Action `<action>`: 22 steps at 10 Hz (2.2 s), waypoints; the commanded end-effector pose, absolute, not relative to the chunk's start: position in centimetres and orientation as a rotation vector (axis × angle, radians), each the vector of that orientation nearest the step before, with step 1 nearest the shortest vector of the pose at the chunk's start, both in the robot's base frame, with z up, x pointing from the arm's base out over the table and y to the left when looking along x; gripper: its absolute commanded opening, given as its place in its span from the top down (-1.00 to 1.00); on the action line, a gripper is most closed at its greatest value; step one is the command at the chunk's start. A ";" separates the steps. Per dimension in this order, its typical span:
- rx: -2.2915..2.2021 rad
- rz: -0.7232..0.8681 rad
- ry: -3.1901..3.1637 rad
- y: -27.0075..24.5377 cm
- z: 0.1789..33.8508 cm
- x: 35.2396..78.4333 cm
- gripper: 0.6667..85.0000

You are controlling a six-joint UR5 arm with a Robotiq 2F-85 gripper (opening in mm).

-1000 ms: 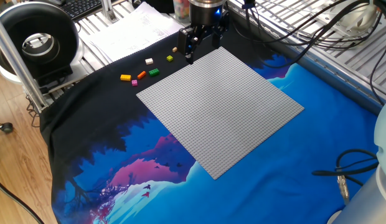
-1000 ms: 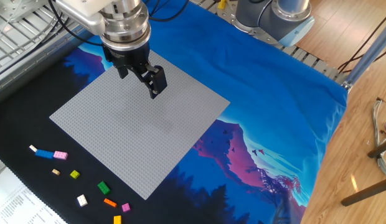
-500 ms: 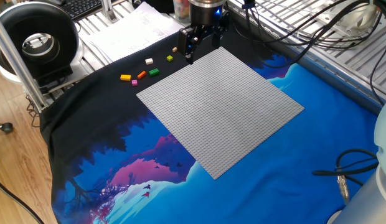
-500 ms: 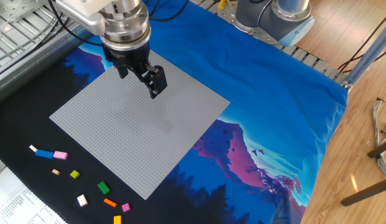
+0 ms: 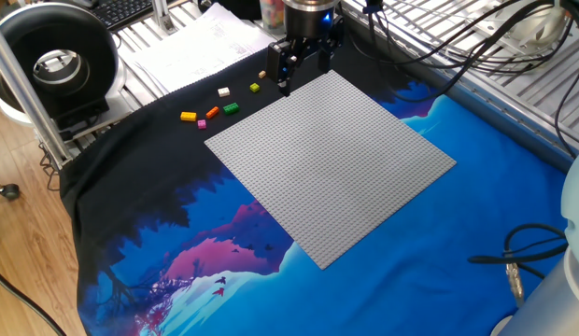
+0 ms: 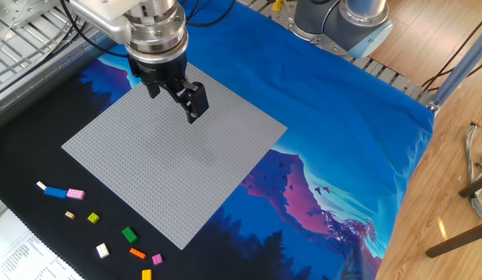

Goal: Build with small Lego blocks

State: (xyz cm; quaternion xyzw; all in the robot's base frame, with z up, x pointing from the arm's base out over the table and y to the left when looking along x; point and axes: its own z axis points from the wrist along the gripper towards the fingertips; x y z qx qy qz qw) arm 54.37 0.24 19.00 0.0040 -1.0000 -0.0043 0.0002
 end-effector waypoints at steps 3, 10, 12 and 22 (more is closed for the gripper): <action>0.368 -0.101 -3.244 2.2 19.0 57.3 -0.90; 0.697 0.183 -3.190 -1.9 19.0 58.2 -0.93; 0.850 0.287 -3.125 -4.2 19.1 58.5 -0.63; 1.193 0.225 -3.059 -5.5 18.0 61.2 -0.91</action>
